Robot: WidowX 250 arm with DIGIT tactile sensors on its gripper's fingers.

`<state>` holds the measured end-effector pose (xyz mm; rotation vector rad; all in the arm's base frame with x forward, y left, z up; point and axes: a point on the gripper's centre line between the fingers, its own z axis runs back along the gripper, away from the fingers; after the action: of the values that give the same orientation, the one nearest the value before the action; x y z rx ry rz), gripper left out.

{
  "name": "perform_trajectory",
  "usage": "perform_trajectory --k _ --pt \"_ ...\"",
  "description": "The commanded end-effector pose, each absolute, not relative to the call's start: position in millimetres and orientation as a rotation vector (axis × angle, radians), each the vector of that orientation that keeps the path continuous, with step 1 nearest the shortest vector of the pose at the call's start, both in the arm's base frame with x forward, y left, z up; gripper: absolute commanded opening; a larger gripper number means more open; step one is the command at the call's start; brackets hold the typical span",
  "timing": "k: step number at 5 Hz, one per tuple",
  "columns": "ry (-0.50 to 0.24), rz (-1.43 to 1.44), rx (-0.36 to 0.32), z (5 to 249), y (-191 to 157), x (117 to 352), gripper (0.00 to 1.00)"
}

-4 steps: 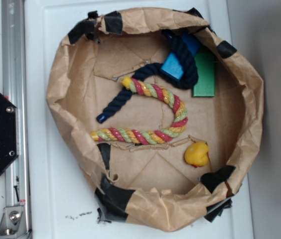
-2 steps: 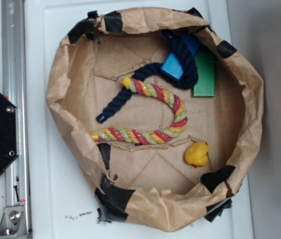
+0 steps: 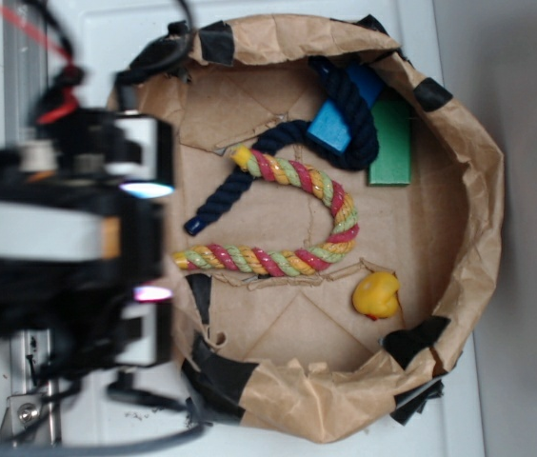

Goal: Grab the yellow duck.

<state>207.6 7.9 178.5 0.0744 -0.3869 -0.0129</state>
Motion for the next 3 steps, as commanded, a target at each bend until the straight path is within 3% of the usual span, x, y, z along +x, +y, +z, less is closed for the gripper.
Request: perform_trajectory --k 1,2,3 --pt "-0.415 -0.054 -0.008 140 27 287 1.00" --pt "-0.400 -0.200 -0.039 101 15 315 1.00" --pt "-0.434 -0.359 -0.113 70 -3 333 1.00"
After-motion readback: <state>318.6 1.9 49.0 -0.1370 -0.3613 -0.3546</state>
